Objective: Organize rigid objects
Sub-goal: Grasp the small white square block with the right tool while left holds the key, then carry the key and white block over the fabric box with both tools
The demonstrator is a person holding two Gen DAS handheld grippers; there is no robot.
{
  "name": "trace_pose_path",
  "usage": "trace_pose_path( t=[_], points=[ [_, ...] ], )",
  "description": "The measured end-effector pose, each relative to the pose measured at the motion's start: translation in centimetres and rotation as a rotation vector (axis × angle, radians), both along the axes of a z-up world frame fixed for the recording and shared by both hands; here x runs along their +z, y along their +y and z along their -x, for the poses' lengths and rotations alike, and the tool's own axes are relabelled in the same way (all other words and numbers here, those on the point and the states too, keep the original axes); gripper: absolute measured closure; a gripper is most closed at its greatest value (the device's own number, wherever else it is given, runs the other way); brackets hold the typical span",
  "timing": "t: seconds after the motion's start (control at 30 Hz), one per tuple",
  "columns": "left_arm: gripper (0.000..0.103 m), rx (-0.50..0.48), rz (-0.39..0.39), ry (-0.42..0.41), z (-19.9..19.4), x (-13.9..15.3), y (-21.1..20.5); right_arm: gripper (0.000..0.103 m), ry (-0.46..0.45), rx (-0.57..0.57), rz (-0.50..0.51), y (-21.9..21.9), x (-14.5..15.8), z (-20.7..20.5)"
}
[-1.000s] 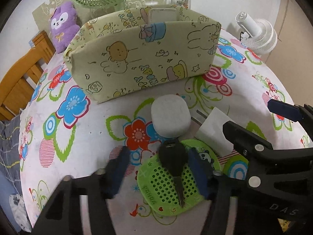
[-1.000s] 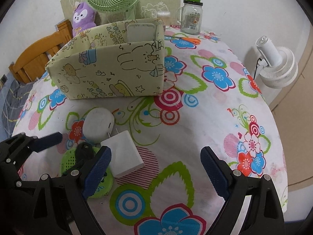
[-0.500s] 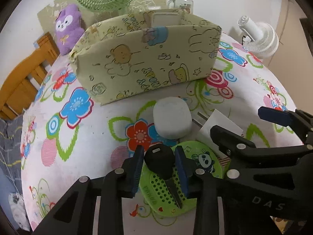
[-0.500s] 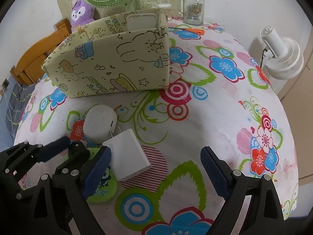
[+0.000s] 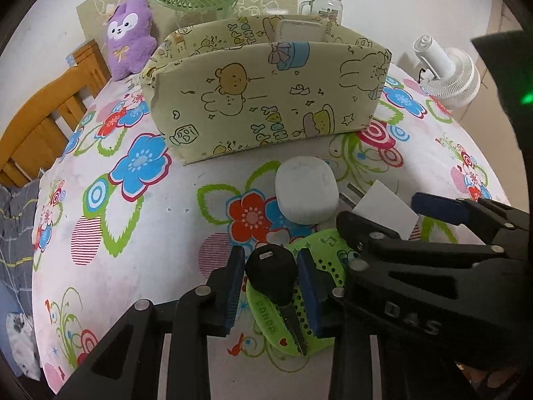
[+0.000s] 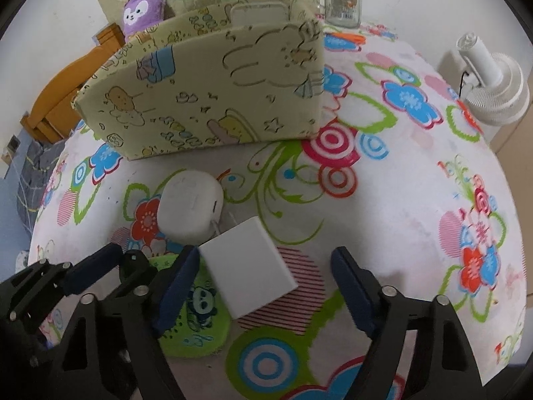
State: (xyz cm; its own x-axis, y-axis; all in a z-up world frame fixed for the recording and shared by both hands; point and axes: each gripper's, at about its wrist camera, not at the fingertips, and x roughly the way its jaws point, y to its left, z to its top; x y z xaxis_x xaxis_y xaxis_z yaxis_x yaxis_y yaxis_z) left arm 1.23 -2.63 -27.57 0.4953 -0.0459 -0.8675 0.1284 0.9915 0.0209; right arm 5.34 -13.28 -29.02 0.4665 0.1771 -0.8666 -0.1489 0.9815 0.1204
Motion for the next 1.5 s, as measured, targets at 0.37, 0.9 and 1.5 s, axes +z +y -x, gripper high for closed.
trace_pose_path(
  t=[0.37,0.9,1.5],
  points=[
    [0.071,0.045,0.057,0.037,-0.6,0.3,0.4,0.056,0.004,-0.006,0.022,0.5,0.7,0.0],
    [0.071,0.053,0.082,0.0,-1.3,2.9,-0.2,0.056,-0.031,0.002,0.014,-0.3,4.1,-0.7],
    [0.071,0.056,0.082,-0.066,-1.4,7.5,-0.6,0.056,-0.095,-0.009,-0.005,-1.0,8.9,-0.7]
  ],
)
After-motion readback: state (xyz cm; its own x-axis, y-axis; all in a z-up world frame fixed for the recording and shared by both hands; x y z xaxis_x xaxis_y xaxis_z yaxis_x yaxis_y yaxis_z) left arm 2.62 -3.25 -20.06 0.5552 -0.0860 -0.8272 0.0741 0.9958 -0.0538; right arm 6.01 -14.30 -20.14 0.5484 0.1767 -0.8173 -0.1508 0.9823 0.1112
